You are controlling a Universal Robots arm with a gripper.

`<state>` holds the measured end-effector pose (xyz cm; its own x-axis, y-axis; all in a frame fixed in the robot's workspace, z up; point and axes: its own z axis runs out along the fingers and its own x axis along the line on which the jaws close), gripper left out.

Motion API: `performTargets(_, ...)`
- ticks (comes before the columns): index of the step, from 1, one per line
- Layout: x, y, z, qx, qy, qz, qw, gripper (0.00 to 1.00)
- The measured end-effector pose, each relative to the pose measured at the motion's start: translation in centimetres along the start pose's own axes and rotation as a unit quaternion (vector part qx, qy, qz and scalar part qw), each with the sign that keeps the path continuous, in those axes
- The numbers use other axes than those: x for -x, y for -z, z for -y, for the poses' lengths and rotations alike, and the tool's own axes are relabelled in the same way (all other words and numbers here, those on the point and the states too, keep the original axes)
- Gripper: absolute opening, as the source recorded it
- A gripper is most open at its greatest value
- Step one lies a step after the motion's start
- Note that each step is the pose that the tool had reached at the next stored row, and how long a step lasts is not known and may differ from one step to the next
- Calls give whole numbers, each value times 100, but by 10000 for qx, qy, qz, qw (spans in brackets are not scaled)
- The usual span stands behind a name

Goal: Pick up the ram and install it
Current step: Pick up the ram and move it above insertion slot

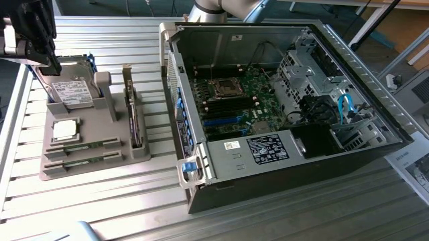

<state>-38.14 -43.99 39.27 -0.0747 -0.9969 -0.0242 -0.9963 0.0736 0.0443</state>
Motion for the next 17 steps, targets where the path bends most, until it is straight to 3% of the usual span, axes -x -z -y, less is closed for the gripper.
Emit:
performTargets(7,-59,-14,5,0,1,0,10000,10)
performTargets(17,-60,-15,5,1,39,-2,10000,10)
